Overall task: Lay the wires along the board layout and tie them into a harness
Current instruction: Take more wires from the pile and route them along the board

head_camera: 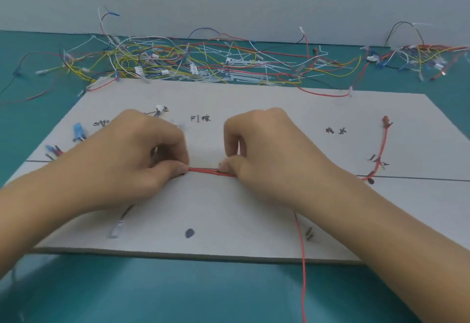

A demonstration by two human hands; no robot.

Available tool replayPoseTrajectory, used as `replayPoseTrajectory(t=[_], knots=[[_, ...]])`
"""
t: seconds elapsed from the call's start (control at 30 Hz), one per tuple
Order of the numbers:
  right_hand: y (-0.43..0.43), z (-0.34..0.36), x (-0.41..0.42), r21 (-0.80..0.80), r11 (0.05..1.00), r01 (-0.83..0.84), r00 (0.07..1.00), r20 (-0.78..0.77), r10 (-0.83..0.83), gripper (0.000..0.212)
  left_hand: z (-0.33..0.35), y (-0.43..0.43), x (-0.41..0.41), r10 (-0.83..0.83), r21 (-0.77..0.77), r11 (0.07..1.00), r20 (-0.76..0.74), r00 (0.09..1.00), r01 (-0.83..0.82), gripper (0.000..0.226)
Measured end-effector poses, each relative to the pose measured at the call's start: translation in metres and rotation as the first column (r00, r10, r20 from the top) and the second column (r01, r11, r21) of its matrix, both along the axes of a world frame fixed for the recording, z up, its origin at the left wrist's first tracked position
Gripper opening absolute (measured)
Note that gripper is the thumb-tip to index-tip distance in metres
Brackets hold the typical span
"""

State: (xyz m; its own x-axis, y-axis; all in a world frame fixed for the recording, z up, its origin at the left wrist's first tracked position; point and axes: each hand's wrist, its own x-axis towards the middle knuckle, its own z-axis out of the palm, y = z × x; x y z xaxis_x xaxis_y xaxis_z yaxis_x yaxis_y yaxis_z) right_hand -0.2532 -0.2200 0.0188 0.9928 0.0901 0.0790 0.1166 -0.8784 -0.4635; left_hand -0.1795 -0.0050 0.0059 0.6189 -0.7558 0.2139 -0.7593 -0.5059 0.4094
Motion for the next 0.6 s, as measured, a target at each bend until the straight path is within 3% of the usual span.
replayPoseTrajectory(t=[0.1, 0.27, 0.6], knots=[[0.012, 0.003, 0.002, 0.069, 0.998, 0.015, 0.999, -0.051, -0.012, 0.024, -0.003, 0.024, 0.002, 0.059, -0.024, 0.998, 0.023, 0.998, -0.058, 0.008], [-0.012, 0.014, -0.017, 0.433, 0.894, 0.111, 0.968, -0.252, 0.002, 0.015, -0.009, 0.036, 0.000, 0.098, -0.077, 0.992, 0.035, 0.995, -0.095, 0.010], [-0.043, -0.001, -0.052, 0.380, 0.879, 0.288, 0.942, -0.275, -0.190, 0.009, -0.023, 0.040, 0.001, 0.122, -0.129, 0.985, 0.074, 0.990, -0.112, 0.036]])
